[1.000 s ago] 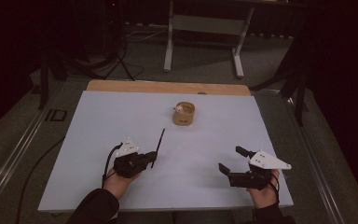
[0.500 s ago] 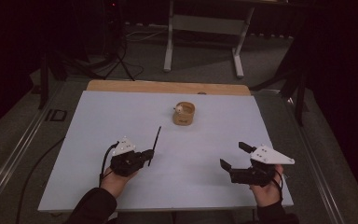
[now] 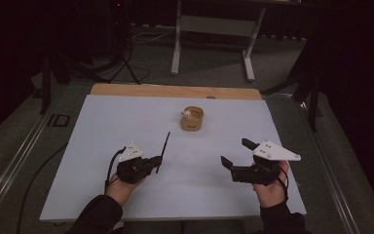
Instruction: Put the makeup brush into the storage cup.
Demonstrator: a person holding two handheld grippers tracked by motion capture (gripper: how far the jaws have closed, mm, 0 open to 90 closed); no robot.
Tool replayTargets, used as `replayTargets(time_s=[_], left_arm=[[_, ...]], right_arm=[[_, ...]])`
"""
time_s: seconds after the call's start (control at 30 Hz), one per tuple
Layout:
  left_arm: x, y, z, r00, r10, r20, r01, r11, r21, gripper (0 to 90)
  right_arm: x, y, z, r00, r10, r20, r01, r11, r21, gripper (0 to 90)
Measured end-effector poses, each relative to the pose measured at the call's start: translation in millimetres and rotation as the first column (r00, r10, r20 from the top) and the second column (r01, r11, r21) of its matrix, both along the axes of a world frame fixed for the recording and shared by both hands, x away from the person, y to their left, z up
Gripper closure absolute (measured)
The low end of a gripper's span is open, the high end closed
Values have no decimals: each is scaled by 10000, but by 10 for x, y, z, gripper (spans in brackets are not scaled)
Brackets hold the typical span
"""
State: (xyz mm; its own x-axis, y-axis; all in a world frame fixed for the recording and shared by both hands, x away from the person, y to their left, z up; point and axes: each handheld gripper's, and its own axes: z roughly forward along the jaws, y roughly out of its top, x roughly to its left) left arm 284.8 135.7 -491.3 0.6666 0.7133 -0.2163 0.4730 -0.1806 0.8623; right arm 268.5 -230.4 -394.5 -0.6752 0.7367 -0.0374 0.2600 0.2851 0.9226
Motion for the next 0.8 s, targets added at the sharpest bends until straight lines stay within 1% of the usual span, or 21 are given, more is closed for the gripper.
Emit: replayTargets(time_s=[0.03,0.07,0.1,0.13,0.2,0.23,0.27,0.3,0.33,0.4,0.47,0.53,0.57,0.6,0.7,0.8], left_arm=[[4,5,-2,10000,22,-29,-22,10000,-39,859],[7,10,-5,10000,71,-25,-71,10000,-24,859],[10,12,-8,10000,88,-31,-88,10000,6,859],[11,12,-10,9999,86,-67,-86,10000,-39,859],[11,11,-13,9999,137,-52,-137,9999,-6,859],[12,10,-14,9999,111,-47,-111,9999,-23,859],[10,7,-14,9999,132,-20,-132,9999,-32,859],[10,5,-15,9999,151,-26,-151,9999,-44,859],[13,3,-16,9999,124,-51,-124,9999,-64,859],[7,-5,-22,9999,155,12,-155,9999,-4,859],[4,-16,-28,9999,170,21,-170,9999,17,859],[4,-26,-31,9999,143,46,-143,9999,14,859],[1,-33,-32,9998,160,83,-160,9999,40,859],[3,-36,-33,9999,137,59,-137,9999,48,859],[5,-38,-40,9999,146,63,-146,9999,25,859],[6,-41,-46,9998,193,112,-193,9998,-16,858]], right_arm=[[10,35,10,9999,-140,7,140,9999,-45,94],[27,107,27,9999,-106,-40,105,9999,-69,94],[27,107,27,9999,-106,-40,105,9999,-69,94],[30,147,37,9998,-219,-4,219,9997,-97,94],[45,233,53,9996,-272,-49,271,9996,-115,94],[49,274,60,9995,-308,-61,308,9995,-71,94],[56,370,72,9995,-316,-48,315,9995,-41,94],[56,370,72,9995,-316,-48,315,9995,-41,94],[56,453,77,9995,-286,-115,287,9996,73,94],[52,482,79,9993,-352,-85,352,9994,71,94],[48,548,83,9994,-326,-74,328,9993,203,94],[38,629,90,9995,-304,37,303,9991,299,95],[36,653,91,9996,-283,88,280,9991,315,94],[39,684,89,9994,-305,129,303,9993,207,95],[51,747,89,9993,-386,18,386,9988,312,95],[58,818,97,9993,-370,14,369,9985,398,95]])
